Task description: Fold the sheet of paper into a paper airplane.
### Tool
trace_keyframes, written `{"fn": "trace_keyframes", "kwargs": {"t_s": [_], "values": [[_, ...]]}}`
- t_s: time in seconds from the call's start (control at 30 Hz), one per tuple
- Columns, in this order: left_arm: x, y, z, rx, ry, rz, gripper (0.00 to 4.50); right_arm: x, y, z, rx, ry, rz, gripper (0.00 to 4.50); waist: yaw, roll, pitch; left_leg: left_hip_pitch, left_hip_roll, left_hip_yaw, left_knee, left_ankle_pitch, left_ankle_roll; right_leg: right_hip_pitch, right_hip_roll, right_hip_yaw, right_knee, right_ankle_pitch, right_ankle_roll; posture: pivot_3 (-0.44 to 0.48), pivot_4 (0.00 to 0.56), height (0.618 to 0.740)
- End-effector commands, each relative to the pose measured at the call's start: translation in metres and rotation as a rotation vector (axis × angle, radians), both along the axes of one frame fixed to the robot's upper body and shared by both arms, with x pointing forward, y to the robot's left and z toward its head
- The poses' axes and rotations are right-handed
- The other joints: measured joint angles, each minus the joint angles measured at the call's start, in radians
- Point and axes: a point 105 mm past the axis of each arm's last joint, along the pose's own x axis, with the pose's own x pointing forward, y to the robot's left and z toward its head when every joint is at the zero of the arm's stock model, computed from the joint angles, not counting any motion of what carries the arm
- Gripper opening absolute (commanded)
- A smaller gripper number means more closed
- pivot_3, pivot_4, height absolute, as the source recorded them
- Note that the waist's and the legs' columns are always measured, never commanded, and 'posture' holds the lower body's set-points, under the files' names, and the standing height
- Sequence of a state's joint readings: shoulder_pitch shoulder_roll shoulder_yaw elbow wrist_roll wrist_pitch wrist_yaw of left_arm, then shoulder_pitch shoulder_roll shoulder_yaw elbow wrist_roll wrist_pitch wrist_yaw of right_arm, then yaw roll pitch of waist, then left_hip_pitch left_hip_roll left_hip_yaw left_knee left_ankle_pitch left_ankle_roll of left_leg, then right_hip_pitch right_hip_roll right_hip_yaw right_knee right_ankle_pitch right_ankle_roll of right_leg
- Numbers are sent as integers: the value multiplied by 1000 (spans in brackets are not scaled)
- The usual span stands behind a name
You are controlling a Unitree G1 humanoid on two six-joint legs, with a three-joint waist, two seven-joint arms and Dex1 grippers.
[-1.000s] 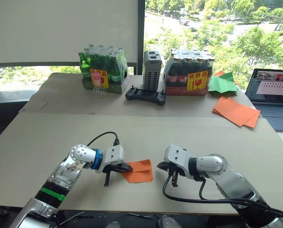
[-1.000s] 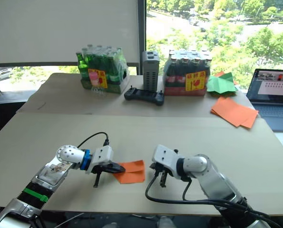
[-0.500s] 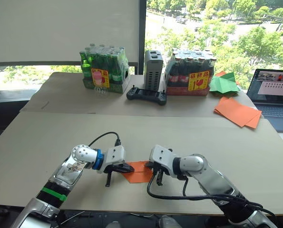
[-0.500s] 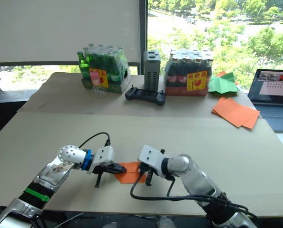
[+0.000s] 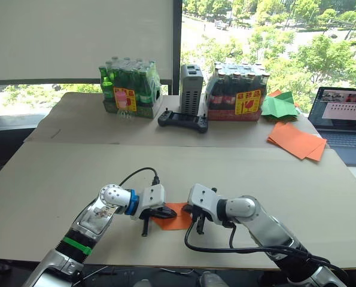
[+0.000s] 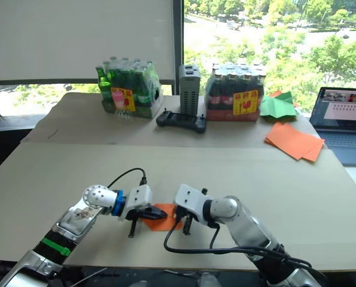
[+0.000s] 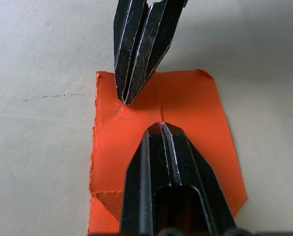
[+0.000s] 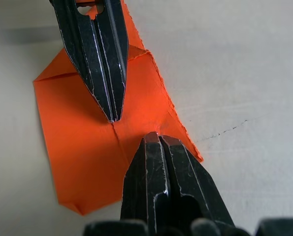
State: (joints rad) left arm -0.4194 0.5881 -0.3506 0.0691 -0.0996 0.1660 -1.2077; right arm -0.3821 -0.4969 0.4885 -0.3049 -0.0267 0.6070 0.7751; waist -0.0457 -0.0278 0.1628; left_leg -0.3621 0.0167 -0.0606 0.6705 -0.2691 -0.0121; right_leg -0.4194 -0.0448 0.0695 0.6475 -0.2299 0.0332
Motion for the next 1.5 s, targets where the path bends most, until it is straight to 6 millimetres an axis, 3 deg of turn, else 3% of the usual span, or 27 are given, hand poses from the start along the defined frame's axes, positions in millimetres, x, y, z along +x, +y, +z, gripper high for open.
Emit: {"fn": "trace_keyframes", "kwargs": {"t_s": [0.03,0.33,0.63,0.77,0.93,1.0,1.1,1.23,1.3,1.4,1.5], "values": [[-8,26,-25,126,49,43,0,-5,-2,-13,-30,50,-16,29,-4,0,0,0,0,0,0,0,0,0,0,0,0,0,0,0,150,733],[-17,69,-34,211,70,115,0,-4,-1,-13,-29,52,-22,29,-23,1,-1,10,2,1,-4,0,0,7,2,1,0,-5,6,0,150,733],[-29,98,-33,240,95,189,0,-2,0,-13,-29,51,-22,29,-29,1,-1,19,3,1,-9,0,0,13,3,1,0,-7,4,0,150,733],[-25,104,-26,237,78,219,0,-3,0,-13,-30,48,-18,29,-28,2,-1,21,4,1,-10,0,0,14,3,1,0,-8,3,0,150,733],[-20,98,-10,185,46,234,0,-3,3,-9,-21,36,-11,29,-27,2,-1,21,4,2,-10,0,0,14,3,1,0,-8,4,0,150,733],[-18,92,7,125,28,252,0,-1,5,0,5,7,-7,29,-28,2,0,21,4,2,-10,0,0,14,3,1,0,-8,4,0,150,733],[-20,80,50,-57,57,295,0,-1,9,20,65,-39,-6,29,-26,-1,2,15,4,2,-10,0,0,8,4,1,0,-8,4,0,150,733],[-28,73,76,-171,113,311,0,-7,15,48,156,-65,11,29,-20,-2,3,-1,4,0,-8,1,-1,-7,3,0,1,-3,-2,0,150,733],[-31,73,79,-194,141,328,0,-11,19,66,223,-75,17,29,-20,-2,3,-4,2,0,-8,0,-1,-8,1,0,1,-3,-3,0,150,733],[-33,76,71,-189,171,352,0,-12,20,77,248,-80,18,29,-20,-2,3,-5,1,0,-8,0,-1,-8,0,0,-1,-3,-2,0,150,733],[-34,79,65,-192,187,368,0,-7,15,80,261,-63,-5,823,-17,-2,4,-5,1,-1,-8,0,-1,-8,0,-1,-1,-2,-3,0,150,733]]}}
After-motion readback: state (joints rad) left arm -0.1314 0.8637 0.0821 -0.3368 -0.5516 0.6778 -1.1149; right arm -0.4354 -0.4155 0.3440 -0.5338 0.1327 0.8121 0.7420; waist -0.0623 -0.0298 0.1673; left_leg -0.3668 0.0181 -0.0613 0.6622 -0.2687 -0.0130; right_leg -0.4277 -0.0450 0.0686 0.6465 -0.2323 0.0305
